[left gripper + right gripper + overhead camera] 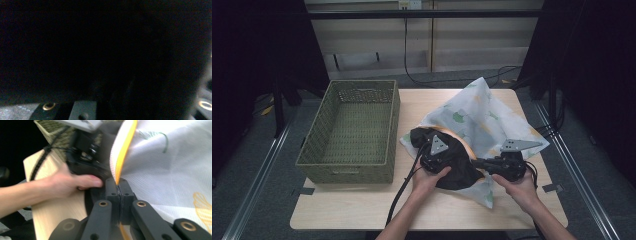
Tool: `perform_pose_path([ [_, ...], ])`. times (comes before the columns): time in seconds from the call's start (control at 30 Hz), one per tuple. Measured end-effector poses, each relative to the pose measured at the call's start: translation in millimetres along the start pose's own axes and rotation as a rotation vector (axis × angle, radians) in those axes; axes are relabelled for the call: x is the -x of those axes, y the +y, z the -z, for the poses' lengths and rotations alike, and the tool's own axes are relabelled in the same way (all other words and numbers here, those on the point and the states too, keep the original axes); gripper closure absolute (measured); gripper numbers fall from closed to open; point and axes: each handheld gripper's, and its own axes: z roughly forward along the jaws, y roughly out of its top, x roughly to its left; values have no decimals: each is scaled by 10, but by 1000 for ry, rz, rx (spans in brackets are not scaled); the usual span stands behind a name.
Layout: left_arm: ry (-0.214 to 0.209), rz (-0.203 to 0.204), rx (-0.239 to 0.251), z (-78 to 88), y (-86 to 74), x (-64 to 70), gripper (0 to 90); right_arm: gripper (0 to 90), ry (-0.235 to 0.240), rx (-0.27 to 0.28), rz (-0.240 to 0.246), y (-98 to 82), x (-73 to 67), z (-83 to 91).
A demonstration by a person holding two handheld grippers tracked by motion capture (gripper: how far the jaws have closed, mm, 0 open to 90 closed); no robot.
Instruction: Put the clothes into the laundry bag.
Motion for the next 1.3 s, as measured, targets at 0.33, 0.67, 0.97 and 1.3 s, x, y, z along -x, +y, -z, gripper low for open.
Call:
perform_pose_path([
  [0.33, -97, 0, 30, 146, -52, 320, 532, 707, -54, -6, 26, 30, -28, -2],
  [0.67, -216, -70, 39, 311, -46, 641, 362, 604, -98, 36, 43, 179, -54, 52],
  [0.97, -182, -5, 119, 807, -76, 373, 252, 577, -118, 38, 106, 387, -138, -75],
  [1.3, -121, -6, 224, 1156, 98, 20, 207, 866, -94, -6, 122, 430, -111, -322],
])
